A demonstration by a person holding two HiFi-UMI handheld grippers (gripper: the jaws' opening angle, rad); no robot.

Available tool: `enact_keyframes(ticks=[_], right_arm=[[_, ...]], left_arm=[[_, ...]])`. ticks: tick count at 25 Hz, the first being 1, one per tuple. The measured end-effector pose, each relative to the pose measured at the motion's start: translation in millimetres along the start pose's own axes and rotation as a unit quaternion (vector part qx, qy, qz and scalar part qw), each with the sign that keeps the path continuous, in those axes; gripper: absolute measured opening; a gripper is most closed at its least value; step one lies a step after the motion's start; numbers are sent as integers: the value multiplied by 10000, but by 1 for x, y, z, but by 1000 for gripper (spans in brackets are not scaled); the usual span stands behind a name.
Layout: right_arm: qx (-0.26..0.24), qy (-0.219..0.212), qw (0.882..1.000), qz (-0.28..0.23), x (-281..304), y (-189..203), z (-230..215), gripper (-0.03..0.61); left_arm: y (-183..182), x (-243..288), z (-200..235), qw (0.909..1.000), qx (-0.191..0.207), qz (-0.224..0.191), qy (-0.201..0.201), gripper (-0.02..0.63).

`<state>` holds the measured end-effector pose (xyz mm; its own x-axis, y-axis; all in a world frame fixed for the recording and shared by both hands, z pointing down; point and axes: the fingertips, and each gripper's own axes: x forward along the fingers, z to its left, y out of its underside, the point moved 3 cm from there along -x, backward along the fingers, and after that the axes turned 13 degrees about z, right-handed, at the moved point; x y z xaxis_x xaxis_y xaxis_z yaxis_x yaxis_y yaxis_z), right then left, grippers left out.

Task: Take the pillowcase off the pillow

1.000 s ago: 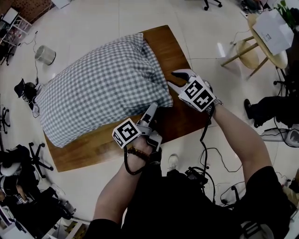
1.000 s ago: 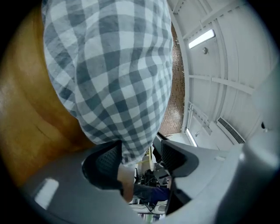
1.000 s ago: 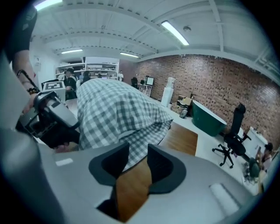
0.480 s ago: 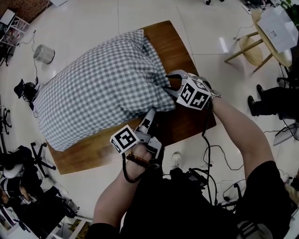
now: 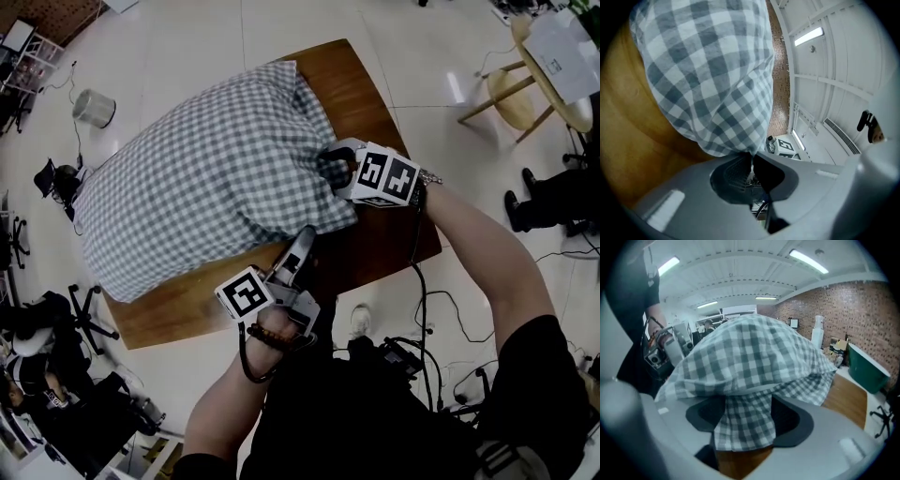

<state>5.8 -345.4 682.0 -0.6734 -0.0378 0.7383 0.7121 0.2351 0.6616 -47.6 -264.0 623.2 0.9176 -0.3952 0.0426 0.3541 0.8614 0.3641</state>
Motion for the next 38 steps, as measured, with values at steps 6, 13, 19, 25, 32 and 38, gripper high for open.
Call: enact_keyframes(ticks=[6,13,19,25,32,38], right_arm=[[601,-911,9938,-231,-5,-6,8,337],[1134,-1532,9802,-543,8,-20,22,309],[1073,-1066,9864,-641,8,-6,12,58],[649,-411,9952,-611,-16,-20,21,35],[240,290,9968,-709,-42,-18,20,27],[603,578,9933,-793,-63,6,7,17]], left_arm=[[8,3,-3,10000,-54,59,3,20],[9,2,-8,9999,-69,108,64,20],[14,4,2,10000,-33,56,-10,17],[4,-32,-6,9996,-51,-264,-87,9],[-1,-42,-13,9972,16,-715,-216,6],[-5,-56,-17,9927,146,-1154,-326,3]])
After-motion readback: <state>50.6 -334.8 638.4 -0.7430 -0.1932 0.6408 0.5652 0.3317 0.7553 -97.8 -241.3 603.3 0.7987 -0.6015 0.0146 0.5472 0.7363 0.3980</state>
